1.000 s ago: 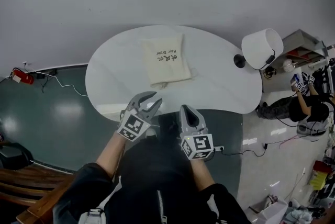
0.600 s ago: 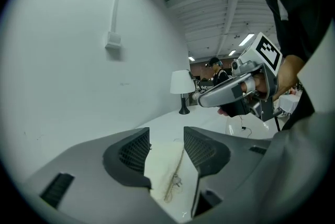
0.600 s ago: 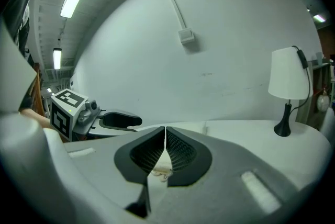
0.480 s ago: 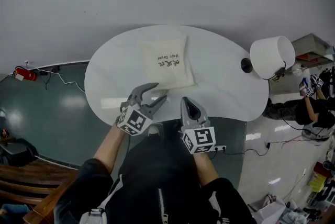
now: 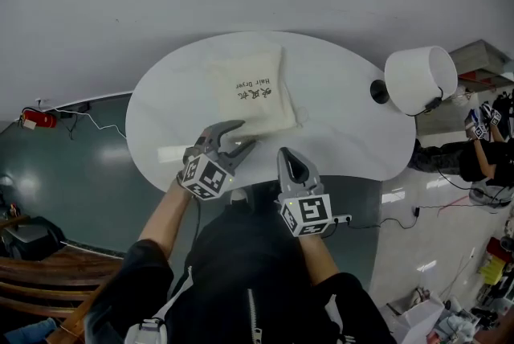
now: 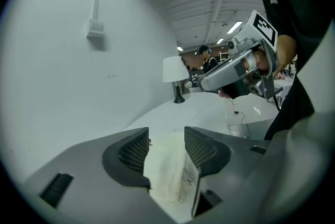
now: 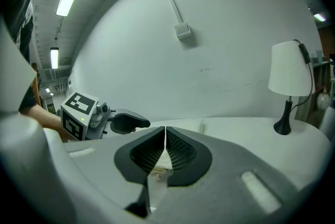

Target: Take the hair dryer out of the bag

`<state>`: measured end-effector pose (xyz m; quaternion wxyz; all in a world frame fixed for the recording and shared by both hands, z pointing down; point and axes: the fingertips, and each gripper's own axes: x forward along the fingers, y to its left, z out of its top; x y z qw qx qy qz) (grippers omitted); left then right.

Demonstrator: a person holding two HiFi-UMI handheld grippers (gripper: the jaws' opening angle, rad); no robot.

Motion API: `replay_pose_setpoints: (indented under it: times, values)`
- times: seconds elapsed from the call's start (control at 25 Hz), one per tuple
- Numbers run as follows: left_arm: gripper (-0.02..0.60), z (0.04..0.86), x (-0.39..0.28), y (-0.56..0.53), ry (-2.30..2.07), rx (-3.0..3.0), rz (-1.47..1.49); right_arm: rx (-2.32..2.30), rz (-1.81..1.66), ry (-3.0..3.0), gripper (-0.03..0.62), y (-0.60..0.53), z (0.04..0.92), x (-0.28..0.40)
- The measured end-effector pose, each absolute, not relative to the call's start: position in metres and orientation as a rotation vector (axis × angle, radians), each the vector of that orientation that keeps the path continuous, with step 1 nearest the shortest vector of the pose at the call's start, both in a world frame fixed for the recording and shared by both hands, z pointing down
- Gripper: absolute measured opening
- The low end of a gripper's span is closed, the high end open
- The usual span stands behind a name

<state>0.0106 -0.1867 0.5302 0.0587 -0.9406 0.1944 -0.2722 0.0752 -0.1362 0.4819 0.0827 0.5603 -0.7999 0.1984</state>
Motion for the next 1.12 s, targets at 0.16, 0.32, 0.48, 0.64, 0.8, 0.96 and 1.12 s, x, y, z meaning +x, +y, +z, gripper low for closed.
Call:
replay_pose_setpoints:
  times: [0.16, 0.32, 0.48, 0.64, 0.8, 0.96, 1.12]
  values:
    - [0.199, 0.55, 0.011, -0.186, 0.514, -2.821, -0.906, 1.706, 0.604, -2.362, 0.005, -0.137, 0.486, 0.079]
    - [0.2, 0.569, 0.01, -0.185, 0.476, -2.806, -0.971, 1.708, 0.617, -2.35, 0.005, -0.136, 0.489, 0.082]
    - [0.2, 0.588, 0.012, -0.185, 0.427, -2.787, -1.04, 1.706, 0.628, -2.344, 0.005, -0.136, 0.492, 0.083]
    - [0.199, 0.609, 0.015, -0.188, 0.397, -2.797, -1.106, 1.704, 0.64, -2.337, 0.005, -0.136, 0.496, 0.085]
    - [0.201, 0.628, 0.016, -0.191, 0.359, -2.783, -1.174, 1.709, 0.649, -2.328, 0.005, -0.137, 0.499, 0.088]
    - [0.199, 0.647, 0.02, -0.19, 0.297, -2.743, -1.256, 1.712, 0.657, -2.318, 0.005, -0.138, 0.502, 0.092]
    - [0.199, 0.663, 0.02, -0.187, 0.248, -2.704, -1.319, 1.697, 0.661, -2.315, 0.005, -0.139, 0.504, 0.09]
